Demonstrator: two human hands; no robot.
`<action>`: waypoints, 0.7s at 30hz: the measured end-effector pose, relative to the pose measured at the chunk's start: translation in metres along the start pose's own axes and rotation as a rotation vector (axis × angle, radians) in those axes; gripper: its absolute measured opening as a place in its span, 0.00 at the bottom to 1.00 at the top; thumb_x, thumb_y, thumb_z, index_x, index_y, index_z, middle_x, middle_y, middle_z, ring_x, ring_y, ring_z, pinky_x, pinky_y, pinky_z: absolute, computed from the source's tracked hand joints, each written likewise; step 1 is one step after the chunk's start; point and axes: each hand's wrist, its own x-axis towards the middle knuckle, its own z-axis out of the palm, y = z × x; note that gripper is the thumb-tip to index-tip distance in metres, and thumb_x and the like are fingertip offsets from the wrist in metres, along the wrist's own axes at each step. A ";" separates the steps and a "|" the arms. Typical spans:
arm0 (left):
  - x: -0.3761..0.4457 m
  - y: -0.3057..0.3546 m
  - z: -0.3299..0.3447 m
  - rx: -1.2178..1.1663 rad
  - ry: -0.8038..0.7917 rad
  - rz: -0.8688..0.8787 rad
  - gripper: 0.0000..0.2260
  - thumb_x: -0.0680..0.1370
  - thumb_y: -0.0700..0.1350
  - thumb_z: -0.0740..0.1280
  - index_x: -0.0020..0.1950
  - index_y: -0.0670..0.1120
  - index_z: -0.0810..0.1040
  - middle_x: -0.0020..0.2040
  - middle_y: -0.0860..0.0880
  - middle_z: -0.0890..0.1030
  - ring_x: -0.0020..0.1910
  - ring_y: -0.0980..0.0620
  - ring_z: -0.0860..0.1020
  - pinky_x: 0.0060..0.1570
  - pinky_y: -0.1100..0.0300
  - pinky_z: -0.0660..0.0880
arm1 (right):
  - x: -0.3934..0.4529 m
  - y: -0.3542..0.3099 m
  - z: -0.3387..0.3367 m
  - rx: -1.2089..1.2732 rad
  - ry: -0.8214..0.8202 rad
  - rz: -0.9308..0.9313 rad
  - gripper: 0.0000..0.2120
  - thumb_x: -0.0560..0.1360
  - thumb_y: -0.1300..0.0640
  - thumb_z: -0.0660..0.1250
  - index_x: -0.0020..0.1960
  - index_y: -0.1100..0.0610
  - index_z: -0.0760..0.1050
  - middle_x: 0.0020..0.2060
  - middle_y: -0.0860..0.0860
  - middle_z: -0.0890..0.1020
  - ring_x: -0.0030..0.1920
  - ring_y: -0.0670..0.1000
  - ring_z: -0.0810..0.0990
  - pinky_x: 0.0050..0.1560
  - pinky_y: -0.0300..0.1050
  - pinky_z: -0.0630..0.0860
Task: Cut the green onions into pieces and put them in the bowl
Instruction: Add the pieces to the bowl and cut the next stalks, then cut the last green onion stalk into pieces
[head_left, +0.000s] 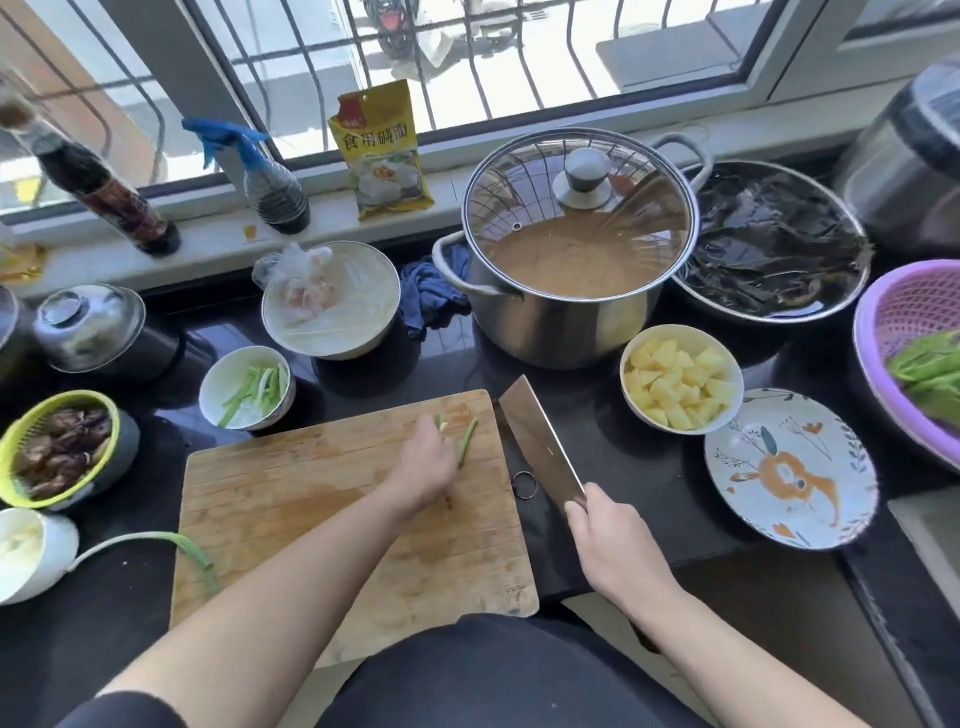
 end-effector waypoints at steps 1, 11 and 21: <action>0.008 0.009 0.002 -0.014 0.014 -0.015 0.13 0.81 0.48 0.54 0.64 0.46 0.68 0.61 0.40 0.76 0.56 0.41 0.75 0.54 0.50 0.71 | -0.001 0.003 -0.001 0.001 0.006 0.009 0.13 0.83 0.49 0.55 0.44 0.55 0.68 0.35 0.53 0.80 0.37 0.57 0.78 0.41 0.56 0.77; 0.008 0.015 0.016 0.482 0.007 0.228 0.09 0.78 0.44 0.58 0.58 0.47 0.70 0.53 0.41 0.81 0.48 0.39 0.77 0.41 0.50 0.70 | 0.004 -0.003 -0.001 -0.016 0.015 0.005 0.13 0.83 0.48 0.54 0.43 0.52 0.67 0.36 0.51 0.80 0.36 0.55 0.79 0.40 0.56 0.78; 0.064 -0.116 -0.206 0.390 0.539 -0.122 0.13 0.79 0.49 0.58 0.57 0.40 0.71 0.55 0.33 0.78 0.52 0.33 0.77 0.47 0.46 0.70 | 0.020 -0.073 0.048 0.051 -0.042 -0.022 0.14 0.83 0.49 0.55 0.41 0.52 0.66 0.35 0.52 0.79 0.35 0.55 0.77 0.36 0.53 0.73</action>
